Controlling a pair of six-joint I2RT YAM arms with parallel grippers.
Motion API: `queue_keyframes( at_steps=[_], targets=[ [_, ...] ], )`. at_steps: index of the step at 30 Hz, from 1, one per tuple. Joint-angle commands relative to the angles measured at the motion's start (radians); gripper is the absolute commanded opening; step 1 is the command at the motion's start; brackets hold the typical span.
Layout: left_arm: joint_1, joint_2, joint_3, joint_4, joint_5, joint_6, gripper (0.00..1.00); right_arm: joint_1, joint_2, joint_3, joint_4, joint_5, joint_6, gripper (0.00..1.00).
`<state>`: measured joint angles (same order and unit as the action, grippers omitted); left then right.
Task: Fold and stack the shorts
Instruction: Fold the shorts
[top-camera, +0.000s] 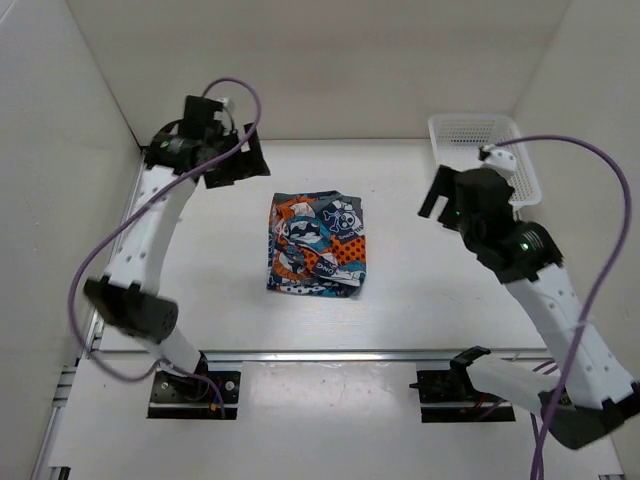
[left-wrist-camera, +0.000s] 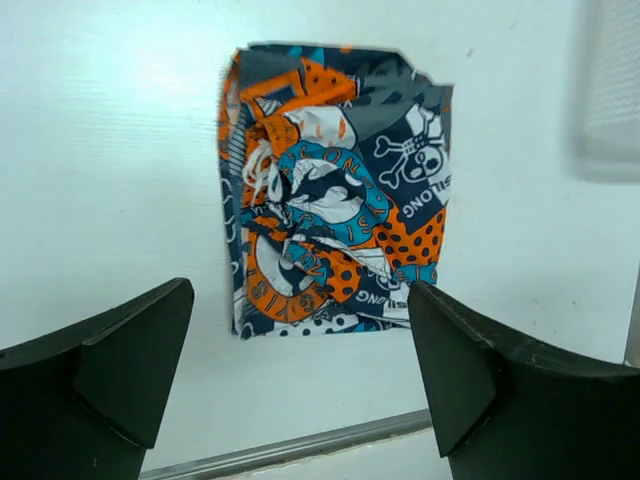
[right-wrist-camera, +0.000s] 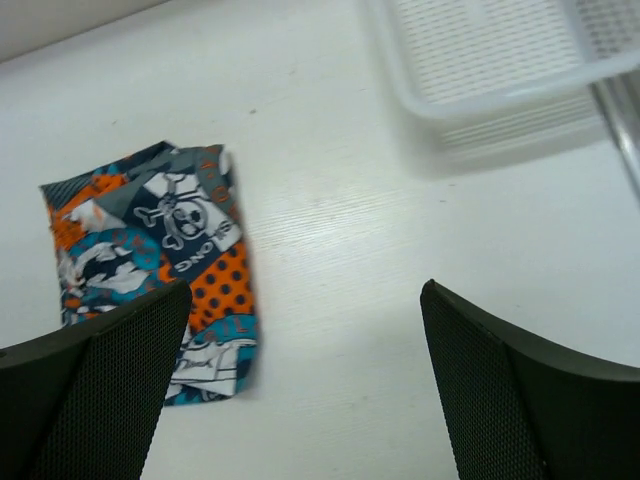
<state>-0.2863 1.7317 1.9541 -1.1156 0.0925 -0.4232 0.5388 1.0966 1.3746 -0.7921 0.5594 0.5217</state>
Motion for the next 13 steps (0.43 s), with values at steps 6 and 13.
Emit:
queue_keyframes(
  at_steps=[6,13],
  targets=[
    [0.016,-0.527,-0.346,-0.006,-0.112,-0.035,1.00,-0.080,-0.207,-0.173,-0.193,0.057,-0.045,1.00],
    [0.016,-0.685,-0.425,0.008,-0.134,-0.071,1.00,-0.080,-0.277,-0.212,-0.209,0.048,-0.037,1.00]
  ],
)
